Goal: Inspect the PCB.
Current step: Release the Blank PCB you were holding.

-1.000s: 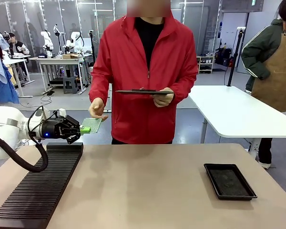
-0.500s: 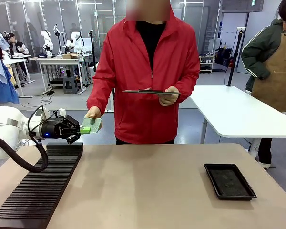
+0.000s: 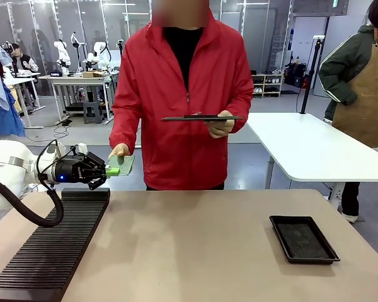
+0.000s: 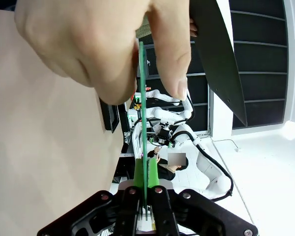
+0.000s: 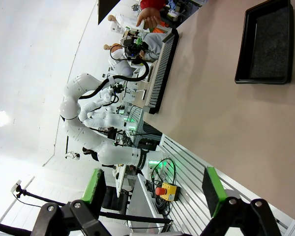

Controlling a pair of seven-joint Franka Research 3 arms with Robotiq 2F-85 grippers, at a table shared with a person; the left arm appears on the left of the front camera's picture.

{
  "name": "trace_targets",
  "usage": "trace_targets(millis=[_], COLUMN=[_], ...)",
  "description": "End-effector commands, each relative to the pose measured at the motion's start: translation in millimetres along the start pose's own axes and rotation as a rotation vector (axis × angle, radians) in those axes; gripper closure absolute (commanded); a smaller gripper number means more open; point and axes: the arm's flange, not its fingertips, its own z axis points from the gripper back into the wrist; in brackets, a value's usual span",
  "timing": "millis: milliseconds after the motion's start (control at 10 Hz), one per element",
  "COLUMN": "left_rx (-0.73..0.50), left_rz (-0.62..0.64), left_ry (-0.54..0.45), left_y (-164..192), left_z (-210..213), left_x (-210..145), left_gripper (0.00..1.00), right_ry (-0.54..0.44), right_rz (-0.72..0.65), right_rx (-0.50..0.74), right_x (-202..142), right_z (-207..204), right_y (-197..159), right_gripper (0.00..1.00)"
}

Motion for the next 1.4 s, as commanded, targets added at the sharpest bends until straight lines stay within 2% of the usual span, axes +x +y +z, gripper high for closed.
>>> trace_targets(millis=[0,1300], left_rx=[0.001,0.001], left_rz=[0.003,0.003], left_ry=[0.002,0.002], left_y=[0.1,0.1], left_z=[-0.6,-0.6], left_x=[-1.7,-1.7], left_gripper=[0.97,0.97], right_ry=[-0.004,-0.004], right_rz=[0.005,0.005], right_rx=[0.01,0.01], right_x=[-0.5,-0.5], right_z=[0.1,0.1], right_y=[1.2,1.2], right_gripper=[0.0,0.0])
